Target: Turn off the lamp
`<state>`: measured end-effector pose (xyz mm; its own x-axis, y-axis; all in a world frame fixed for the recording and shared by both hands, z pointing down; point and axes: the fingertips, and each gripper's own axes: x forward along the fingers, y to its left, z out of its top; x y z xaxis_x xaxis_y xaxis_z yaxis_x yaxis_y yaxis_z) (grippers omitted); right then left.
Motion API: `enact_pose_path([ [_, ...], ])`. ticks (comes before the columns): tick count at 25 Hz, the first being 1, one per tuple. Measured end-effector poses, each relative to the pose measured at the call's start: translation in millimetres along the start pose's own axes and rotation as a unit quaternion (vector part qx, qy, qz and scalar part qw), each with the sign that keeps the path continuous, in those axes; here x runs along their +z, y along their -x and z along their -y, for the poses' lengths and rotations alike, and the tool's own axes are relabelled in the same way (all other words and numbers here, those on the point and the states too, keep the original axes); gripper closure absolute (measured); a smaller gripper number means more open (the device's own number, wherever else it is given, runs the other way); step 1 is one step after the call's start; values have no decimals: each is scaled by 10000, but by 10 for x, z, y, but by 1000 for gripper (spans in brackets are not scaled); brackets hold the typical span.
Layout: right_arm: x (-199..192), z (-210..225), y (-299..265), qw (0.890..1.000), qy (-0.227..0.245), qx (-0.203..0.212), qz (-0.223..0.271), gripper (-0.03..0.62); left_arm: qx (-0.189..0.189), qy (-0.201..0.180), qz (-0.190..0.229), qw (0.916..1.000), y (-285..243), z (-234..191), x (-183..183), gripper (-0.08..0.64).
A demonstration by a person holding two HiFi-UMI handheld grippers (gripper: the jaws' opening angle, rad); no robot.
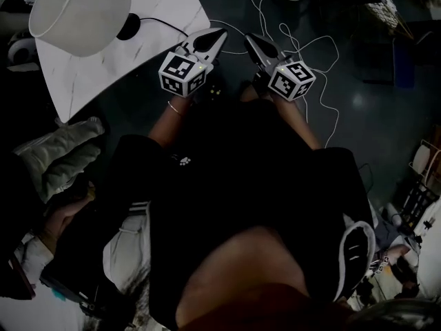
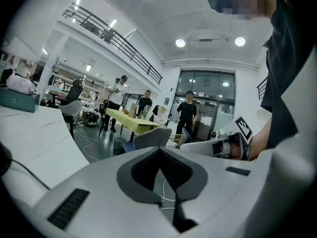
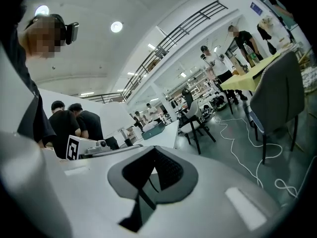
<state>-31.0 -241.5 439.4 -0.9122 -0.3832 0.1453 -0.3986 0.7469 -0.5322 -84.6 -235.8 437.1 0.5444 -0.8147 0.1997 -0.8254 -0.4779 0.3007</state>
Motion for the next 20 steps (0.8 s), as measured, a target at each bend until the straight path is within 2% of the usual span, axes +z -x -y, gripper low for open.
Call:
enact_pose_path([
  [5,96,-144,260,9997,-20,152,178,591,44,-135,85,9999,109,282,85,554],
  [11,96,-331,544,9984,33,463,323,591,243,-190,107,9995,232,593,-44,554],
  [15,120,-387,977,9974,60,585,411,591,236,-120,273,9993,194,1015,-73,554],
  [20,54,-474,1481,9963,147,736,427,591,284,-261,393,9985,215,1549,-100,554],
])
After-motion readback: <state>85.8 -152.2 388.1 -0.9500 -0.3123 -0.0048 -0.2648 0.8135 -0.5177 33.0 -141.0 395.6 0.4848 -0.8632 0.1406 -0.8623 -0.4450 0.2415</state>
